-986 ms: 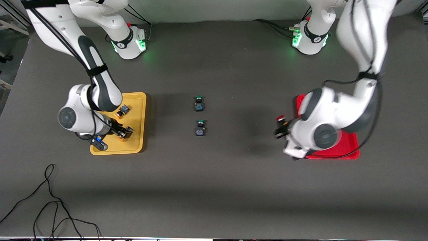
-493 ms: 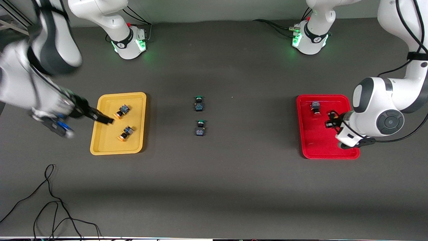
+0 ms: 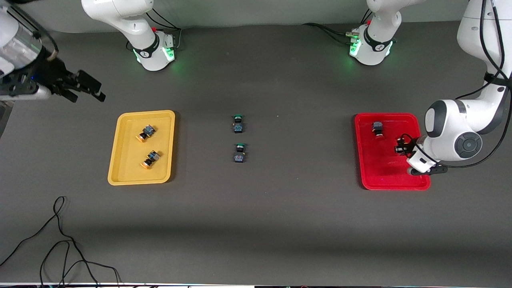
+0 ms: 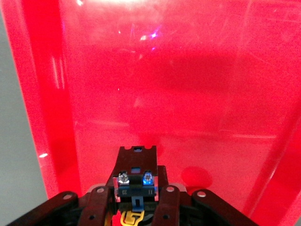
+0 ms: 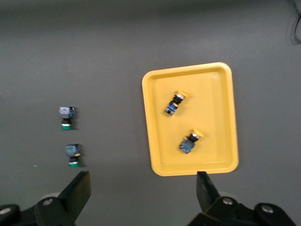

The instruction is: Place red and yellow buttons in trays

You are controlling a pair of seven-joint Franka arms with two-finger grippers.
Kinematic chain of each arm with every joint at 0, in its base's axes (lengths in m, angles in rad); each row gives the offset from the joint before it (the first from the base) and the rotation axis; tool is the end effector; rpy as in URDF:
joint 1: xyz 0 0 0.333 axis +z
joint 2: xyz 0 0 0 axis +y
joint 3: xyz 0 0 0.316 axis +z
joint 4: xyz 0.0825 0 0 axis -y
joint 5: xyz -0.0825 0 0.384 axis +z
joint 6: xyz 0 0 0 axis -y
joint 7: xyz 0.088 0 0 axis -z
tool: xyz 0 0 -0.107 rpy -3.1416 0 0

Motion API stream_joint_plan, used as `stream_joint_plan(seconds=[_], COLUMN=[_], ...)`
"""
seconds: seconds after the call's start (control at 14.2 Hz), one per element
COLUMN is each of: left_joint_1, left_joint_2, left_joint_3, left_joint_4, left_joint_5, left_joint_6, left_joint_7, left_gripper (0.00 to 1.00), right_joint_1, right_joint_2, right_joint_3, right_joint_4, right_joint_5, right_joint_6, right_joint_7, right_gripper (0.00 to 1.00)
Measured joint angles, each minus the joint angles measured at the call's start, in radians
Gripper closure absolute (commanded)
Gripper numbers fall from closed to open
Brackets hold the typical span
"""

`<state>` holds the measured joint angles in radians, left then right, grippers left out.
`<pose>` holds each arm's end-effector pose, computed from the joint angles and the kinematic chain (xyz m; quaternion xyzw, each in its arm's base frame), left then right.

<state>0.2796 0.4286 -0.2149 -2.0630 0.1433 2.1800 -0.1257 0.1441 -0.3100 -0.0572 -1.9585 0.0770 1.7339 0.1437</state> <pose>0.5554 0.0406 0.2066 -0.9878 -0.0475 0.1479 0.0112 0.4663 0.0441 0.6126 -0.9975 0.0320 -0.0366 0.0515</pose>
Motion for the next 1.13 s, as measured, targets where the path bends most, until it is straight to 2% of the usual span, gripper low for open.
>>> stream_joint_plan(seconds=[0.07, 0.14, 0.21, 0.28, 0.7, 0.92, 1.13], left_joint_1=[0.000, 0.000, 0.000, 0.000, -0.012, -0.071, -0.119], left_joint_2=[0.003, 0.003, 0.003, 0.003, -0.031, -0.106, -0.174], left_joint_3=[-0.001, -0.001, -0.003, -0.004, -0.022, -0.033, -0.051], left_joint_4=[-0.001, -0.004, -0.006, -0.006, 0.020, 0.109, 0.278], left_joint_5=[0.000, 0.000, 0.000, 0.000, 0.001, -0.001, -0.002], left_joint_6=[0.008, 0.013, 0.014, 0.015, -0.001, -0.127, -0.346], left_joint_7=[0.001, 0.001, 0.001, 0.001, -0.001, -0.010, -0.016], left_gripper=[0.59, 0.56, 0.32, 0.01, 0.01, 0.01, 0.00], right_joint_1=[-0.002, -0.003, -0.005, -0.006, -0.007, -0.008, -0.008], right_joint_2=[-0.011, -0.015, -0.014, -0.011, 0.008, 0.012, 0.012], right_joint_3=[0.004, 0.004, 0.004, 0.002, -0.001, -0.002, -0.006], right_joint_4=[-0.008, -0.015, -0.020, -0.024, -0.031, -0.031, -0.031], right_joint_5=[-0.025, -0.039, -0.046, -0.047, -0.049, -0.050, -0.050], right_joint_6=[0.001, 0.007, 0.017, 0.025, 0.043, 0.048, 0.048], right_joint_7=[-0.020, -0.036, -0.051, -0.064, -0.080, -0.081, -0.081], right_gripper=[0.00, 0.00, 0.00, 0.00, 0.00, 0.00, 0.00])
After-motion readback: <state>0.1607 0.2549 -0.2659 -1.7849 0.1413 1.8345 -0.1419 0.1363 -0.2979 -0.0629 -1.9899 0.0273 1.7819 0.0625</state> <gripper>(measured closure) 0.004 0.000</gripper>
